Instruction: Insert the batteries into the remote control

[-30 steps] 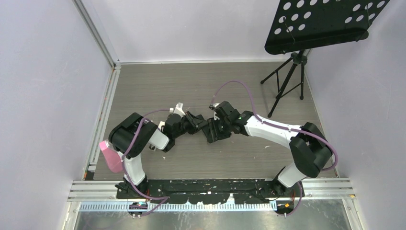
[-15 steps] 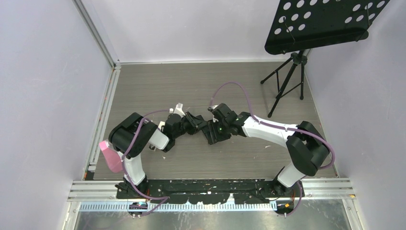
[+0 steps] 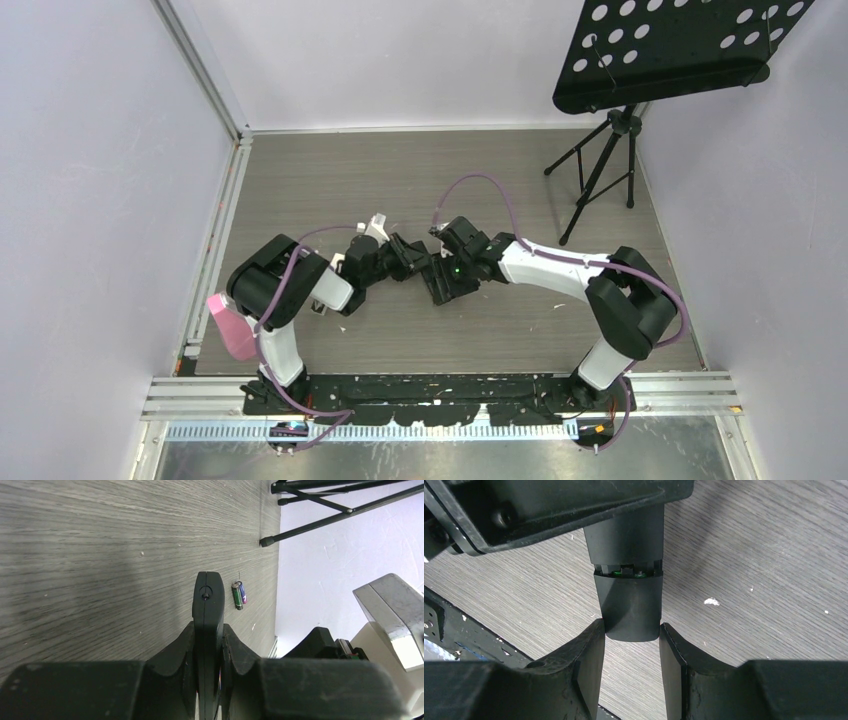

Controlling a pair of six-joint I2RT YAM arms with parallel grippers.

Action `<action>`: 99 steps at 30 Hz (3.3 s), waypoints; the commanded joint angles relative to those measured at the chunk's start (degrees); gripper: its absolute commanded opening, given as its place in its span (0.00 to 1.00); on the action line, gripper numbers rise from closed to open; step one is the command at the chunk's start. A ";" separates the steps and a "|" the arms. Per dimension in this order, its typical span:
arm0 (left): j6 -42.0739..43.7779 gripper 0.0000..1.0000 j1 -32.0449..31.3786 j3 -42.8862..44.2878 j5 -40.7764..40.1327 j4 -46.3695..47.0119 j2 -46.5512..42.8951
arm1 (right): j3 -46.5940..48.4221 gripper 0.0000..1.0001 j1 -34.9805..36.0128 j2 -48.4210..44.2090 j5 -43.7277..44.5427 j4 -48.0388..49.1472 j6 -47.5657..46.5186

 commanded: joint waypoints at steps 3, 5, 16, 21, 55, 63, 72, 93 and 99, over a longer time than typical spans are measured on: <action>0.87 0.00 0.04 3.00 6.62 4.76 -1.95 | 2.29 0.36 0.30 0.10 -0.92 0.81 -0.90; 1.44 0.00 0.04 3.05 7.11 4.49 -2.15 | 2.45 0.36 0.30 0.00 -0.57 0.84 -0.72; 1.35 0.00 0.13 3.47 8.45 2.55 -3.69 | 2.51 0.36 -0.22 0.03 -1.26 1.70 1.71; -3.46 0.00 0.64 3.98 10.81 4.16 -3.79 | 2.65 0.41 -0.41 -0.03 -1.98 1.70 1.70; -4.34 0.00 2.73 5.34 12.34 -6.73 -8.25 | 1.70 0.84 -0.52 -6.59 -2.24 3.82 2.50; -7.93 0.00 3.87 4.74 12.28 -4.55 -9.17 | -3.74 0.93 -1.01 -15.43 0.12 10.95 11.42; -13.75 0.00 4.34 5.00 10.41 -0.47 -11.78 | -20.86 0.93 -1.10 -38.55 25.38 26.87 33.88; -20.93 0.00 4.34 8.78 6.21 -1.48 -17.38 | -23.50 0.64 -1.01 -32.96 18.37 38.55 40.23; -25.17 0.00 4.34 8.59 5.11 -0.80 -18.40 | -24.30 0.52 -0.96 -31.22 17.92 40.27 41.21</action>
